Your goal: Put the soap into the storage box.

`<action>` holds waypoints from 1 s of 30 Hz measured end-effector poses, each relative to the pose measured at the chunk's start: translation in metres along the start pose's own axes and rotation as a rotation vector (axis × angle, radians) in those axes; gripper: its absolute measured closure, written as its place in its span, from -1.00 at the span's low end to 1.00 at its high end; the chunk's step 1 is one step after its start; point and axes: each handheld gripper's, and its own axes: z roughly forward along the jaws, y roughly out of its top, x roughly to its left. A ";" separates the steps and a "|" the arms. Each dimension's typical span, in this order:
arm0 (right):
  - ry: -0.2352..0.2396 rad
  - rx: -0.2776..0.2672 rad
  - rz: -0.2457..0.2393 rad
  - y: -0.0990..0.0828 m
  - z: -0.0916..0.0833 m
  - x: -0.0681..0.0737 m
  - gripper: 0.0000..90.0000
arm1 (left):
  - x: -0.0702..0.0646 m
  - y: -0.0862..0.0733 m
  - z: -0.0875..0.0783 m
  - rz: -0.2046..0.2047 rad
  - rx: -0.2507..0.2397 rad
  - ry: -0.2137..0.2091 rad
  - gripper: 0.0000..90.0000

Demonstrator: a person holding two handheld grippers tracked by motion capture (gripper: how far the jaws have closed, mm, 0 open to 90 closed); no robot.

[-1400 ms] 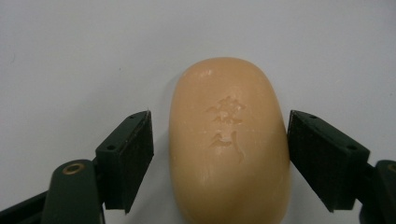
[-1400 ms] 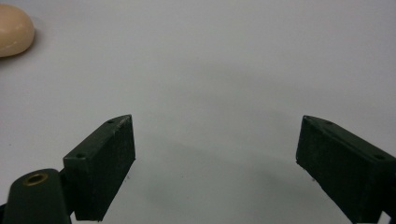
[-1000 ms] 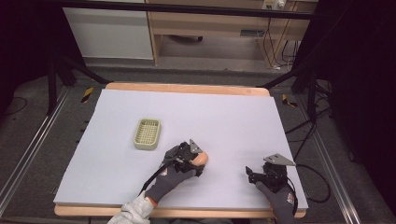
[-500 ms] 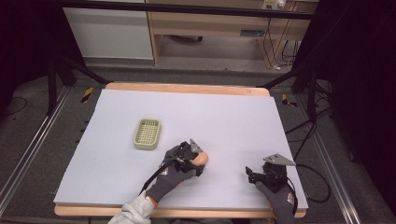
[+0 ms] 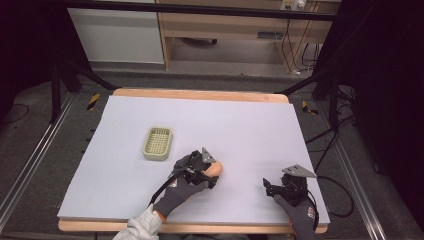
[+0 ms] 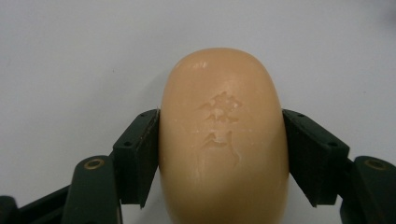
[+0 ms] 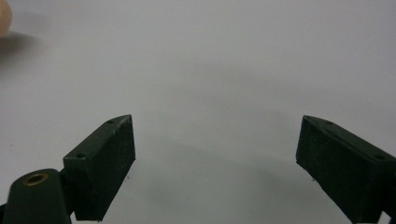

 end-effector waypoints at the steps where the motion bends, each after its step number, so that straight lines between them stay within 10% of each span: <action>1: 0.000 0.000 0.000 0.000 0.000 0.000 -0.73 | 0.000 0.000 0.000 0.000 0.000 0.000 -0.30; 30: 0.001 -0.005 0.008 0.000 -0.001 0.000 -0.73 | 0.030 -0.025 -0.053 -0.051 -0.041 0.030 -0.30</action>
